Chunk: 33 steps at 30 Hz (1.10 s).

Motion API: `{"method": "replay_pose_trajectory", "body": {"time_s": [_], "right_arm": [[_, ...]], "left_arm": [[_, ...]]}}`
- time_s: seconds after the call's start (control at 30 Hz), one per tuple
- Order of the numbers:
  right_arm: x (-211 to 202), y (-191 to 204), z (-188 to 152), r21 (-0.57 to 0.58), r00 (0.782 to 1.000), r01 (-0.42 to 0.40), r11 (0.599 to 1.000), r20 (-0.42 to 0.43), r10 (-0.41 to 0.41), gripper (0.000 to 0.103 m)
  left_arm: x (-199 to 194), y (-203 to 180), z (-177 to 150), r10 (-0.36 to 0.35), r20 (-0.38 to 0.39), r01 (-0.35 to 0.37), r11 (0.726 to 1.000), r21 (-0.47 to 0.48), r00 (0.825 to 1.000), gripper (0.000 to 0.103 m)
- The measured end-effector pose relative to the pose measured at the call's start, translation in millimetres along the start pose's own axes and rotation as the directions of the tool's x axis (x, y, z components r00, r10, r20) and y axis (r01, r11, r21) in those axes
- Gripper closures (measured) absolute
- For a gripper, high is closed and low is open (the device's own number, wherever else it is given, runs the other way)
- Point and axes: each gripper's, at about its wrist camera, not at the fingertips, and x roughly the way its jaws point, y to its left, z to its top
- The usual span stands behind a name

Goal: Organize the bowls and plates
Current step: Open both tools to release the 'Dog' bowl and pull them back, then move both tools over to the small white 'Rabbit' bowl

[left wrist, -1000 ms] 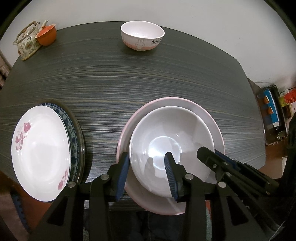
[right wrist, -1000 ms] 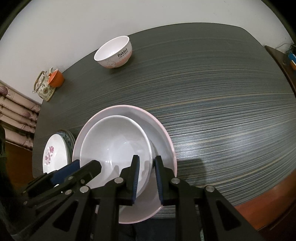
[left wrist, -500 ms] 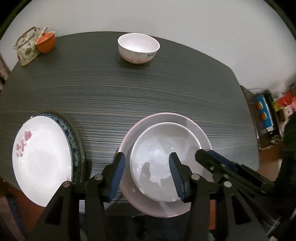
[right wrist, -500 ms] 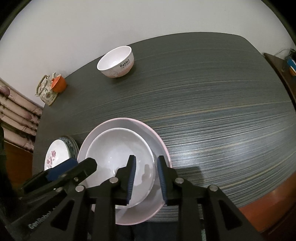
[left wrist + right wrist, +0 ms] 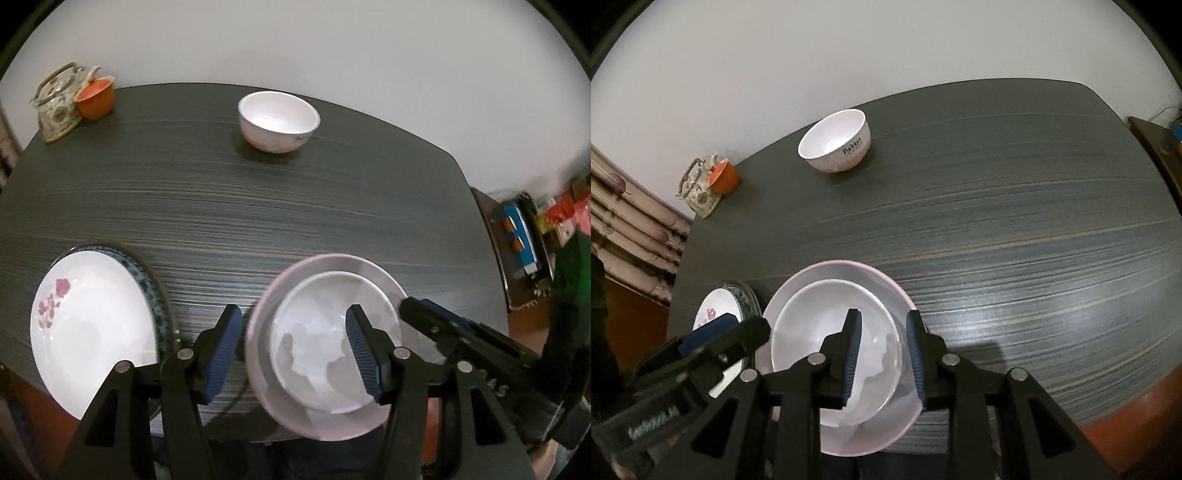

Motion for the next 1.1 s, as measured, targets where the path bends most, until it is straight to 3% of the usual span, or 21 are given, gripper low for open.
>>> {"method": "replay_pose_trajectory", "body": {"time_s": [0.13, 0.5, 0.83, 1.1], "right_arm": [[0, -2, 3, -0.012, 1.000, -0.014, 1.000, -0.002, 0.014, 0.077], [2, -20, 22, 0.002, 1.000, -0.025, 1.000, -0.003, 0.025, 0.077], [21, -32, 51, 0.000, 0.998, -0.010, 1.000, -0.055, 0.010, 0.077], [41, -28, 91, -0.031, 0.996, -0.067, 0.997, -0.068, 0.065, 0.077]], "left_arm": [[5, 14, 4, -0.004, -0.015, 0.003, 0.999, -0.054, 1.000, 0.049], [19, 33, 20, 0.060, -0.014, -0.060, 0.995, -0.077, 0.998, 0.049], [31, 47, 52, 0.143, -0.001, -0.142, 0.987, -0.076, 0.990, 0.048], [41, 59, 87, 0.195, 0.010, -0.194, 0.979, -0.060, 0.981, 0.048]]}}
